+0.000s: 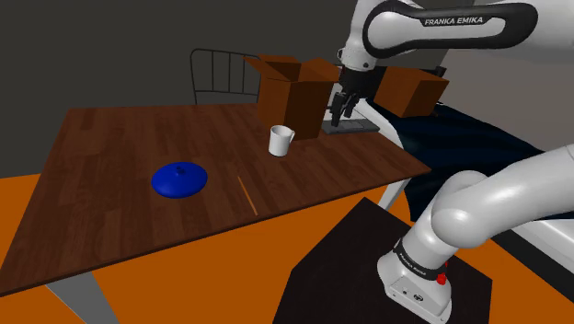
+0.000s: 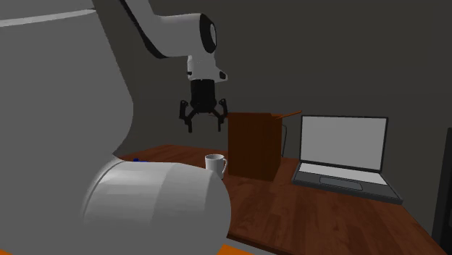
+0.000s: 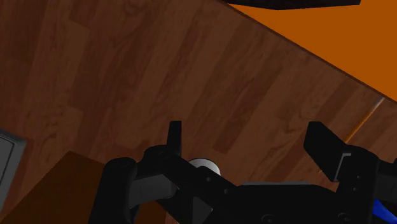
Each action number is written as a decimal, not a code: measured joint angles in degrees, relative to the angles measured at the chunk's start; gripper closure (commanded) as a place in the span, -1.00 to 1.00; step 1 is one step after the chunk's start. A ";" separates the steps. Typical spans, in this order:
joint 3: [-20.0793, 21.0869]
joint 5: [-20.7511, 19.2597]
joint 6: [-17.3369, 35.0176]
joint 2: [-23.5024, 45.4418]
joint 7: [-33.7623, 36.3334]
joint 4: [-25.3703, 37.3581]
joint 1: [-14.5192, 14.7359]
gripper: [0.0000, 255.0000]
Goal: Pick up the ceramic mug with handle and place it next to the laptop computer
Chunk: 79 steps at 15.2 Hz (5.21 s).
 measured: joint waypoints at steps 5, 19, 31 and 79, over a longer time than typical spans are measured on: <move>1.24 0.19 6.03 11.17 1.92 5.00 0.68 -1.00; 2.83 -1.57 15.37 41.10 5.83 25.15 1.83 -1.00; 2.88 -2.06 20.49 45.72 6.42 25.44 1.93 -1.00; 3.07 -1.14 -3.91 39.91 4.50 43.27 1.92 1.00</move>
